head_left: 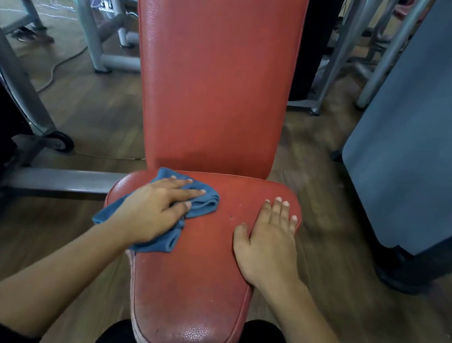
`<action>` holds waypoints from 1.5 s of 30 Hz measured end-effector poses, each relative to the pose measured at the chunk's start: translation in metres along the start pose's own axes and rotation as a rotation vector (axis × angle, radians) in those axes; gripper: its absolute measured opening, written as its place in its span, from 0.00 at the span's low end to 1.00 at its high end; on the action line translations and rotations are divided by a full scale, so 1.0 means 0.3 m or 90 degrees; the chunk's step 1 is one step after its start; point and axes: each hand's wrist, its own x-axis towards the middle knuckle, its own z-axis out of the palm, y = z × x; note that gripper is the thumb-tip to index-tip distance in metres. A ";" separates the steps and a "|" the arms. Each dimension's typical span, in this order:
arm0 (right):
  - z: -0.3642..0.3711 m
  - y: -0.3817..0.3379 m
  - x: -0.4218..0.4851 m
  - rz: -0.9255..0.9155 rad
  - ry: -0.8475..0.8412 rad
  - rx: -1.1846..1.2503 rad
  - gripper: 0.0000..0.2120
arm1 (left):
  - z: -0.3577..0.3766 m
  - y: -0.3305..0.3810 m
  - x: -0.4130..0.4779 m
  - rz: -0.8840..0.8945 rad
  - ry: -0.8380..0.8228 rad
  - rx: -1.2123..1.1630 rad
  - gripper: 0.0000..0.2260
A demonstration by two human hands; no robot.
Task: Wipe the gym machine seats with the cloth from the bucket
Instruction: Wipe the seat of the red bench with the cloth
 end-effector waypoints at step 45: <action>0.005 -0.155 0.137 -0.100 -0.085 -0.130 0.43 | 0.033 -0.041 -0.003 -0.211 0.002 0.148 0.25</action>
